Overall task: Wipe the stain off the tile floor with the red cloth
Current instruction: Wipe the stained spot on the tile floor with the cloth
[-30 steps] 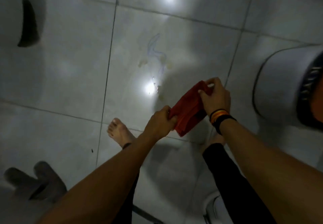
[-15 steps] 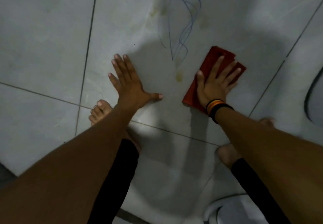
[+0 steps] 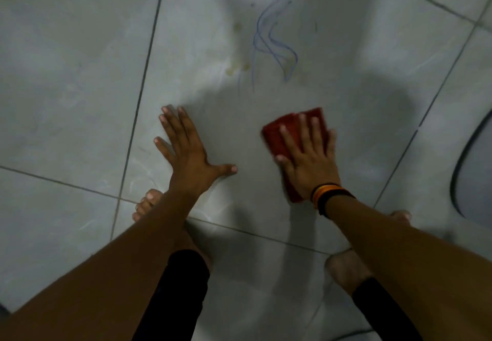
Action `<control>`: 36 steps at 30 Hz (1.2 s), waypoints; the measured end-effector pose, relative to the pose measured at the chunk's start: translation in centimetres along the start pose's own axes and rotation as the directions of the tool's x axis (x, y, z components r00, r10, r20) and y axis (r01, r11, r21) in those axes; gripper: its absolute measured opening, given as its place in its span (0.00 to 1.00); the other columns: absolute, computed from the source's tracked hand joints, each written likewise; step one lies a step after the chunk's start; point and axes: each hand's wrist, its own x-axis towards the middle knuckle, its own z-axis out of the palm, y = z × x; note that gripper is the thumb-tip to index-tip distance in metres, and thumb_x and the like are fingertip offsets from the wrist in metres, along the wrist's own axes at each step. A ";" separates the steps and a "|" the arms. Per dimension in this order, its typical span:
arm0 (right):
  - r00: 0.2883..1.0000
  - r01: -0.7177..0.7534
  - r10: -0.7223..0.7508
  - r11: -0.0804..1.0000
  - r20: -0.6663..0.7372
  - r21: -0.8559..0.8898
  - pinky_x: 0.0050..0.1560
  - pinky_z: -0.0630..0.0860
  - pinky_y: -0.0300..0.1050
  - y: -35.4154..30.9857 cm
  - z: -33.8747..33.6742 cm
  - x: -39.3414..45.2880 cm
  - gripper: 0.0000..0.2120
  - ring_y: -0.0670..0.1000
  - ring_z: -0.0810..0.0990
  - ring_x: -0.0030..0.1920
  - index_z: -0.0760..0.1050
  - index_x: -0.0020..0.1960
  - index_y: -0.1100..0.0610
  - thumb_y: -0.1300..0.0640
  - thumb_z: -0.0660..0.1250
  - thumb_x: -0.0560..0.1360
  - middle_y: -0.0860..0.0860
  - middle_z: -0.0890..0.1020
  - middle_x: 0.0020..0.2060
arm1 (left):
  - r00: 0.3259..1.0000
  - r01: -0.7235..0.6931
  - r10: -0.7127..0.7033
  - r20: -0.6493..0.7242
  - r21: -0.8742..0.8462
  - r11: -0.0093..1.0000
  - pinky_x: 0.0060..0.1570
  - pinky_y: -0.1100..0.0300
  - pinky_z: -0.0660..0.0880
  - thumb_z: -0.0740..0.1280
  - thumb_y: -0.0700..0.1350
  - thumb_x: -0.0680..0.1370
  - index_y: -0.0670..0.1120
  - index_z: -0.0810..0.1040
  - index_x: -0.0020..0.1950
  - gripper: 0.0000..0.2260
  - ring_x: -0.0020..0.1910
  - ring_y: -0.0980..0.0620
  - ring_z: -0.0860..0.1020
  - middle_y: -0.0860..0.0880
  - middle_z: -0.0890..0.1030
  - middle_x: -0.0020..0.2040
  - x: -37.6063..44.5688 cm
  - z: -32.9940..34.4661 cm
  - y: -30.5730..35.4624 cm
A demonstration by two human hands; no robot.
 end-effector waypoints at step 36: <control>0.919 -0.340 0.364 0.926 -0.151 0.161 0.76 0.45 0.71 4.0 -9.0 17.1 0.30 0.64 0.43 0.80 0.47 0.82 0.48 0.41 0.52 0.84 0.60 0.47 0.81 | 0.972 0.108 -0.117 0.203 0.053 0.993 0.64 0.26 0.23 0.80 0.74 0.46 0.44 0.17 0.75 0.86 0.73 0.35 0.17 0.39 0.17 0.76 7.0 -4.9 2.7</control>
